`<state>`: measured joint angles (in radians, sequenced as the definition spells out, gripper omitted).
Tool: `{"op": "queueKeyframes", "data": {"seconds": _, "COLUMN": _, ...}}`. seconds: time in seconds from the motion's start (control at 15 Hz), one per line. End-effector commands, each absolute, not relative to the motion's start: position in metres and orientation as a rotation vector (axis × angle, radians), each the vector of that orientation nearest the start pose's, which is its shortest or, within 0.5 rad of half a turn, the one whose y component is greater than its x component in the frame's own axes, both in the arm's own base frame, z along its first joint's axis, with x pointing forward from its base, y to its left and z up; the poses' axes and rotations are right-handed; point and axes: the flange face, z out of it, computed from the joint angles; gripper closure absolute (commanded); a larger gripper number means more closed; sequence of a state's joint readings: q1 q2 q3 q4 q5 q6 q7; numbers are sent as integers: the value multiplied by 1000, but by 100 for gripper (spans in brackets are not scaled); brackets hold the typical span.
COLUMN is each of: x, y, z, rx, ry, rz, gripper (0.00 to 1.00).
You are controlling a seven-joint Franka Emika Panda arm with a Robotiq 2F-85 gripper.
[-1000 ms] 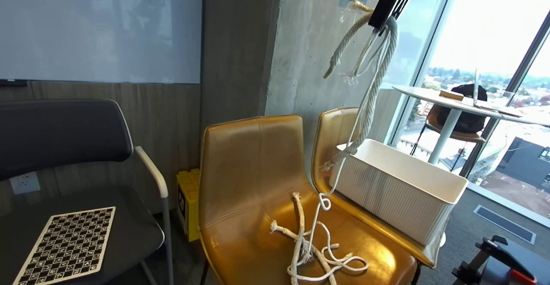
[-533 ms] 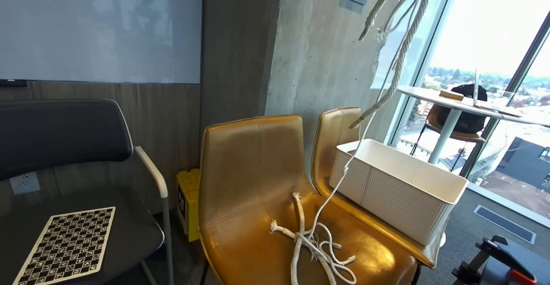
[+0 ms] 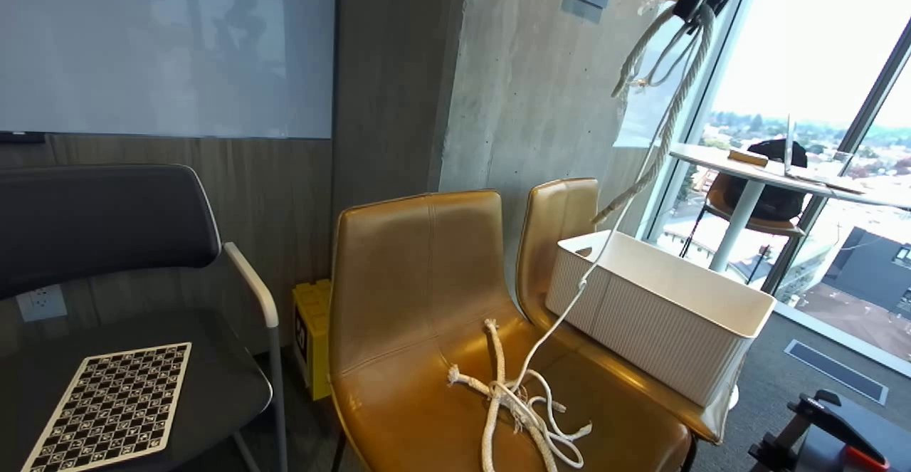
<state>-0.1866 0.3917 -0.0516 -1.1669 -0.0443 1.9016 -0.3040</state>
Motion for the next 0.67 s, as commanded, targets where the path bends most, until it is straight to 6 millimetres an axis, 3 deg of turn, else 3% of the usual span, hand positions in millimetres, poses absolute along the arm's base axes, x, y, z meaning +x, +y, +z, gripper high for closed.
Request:
{"op": "queueKeyframes", "data": {"seconds": 0.0, "x": 680, "y": -212, "z": 583, "rx": -3243, "ry": -136, "rz": -480, "gripper": 100}}
{"op": "queueKeyframes", "data": {"seconds": 0.13, "x": 678, "y": -235, "z": 558, "rx": -3240, "ry": -125, "rz": -417, "gripper": 100}}
{"op": "queueKeyframes", "data": {"seconds": 0.27, "x": 677, "y": -251, "z": 519, "rx": -3242, "ry": -129, "rz": -341, "gripper": 100}}
{"op": "queueKeyframes", "data": {"seconds": 0.6, "x": 678, "y": -270, "z": 422, "rx": -3237, "ry": -143, "rz": -185, "gripper": 100}}
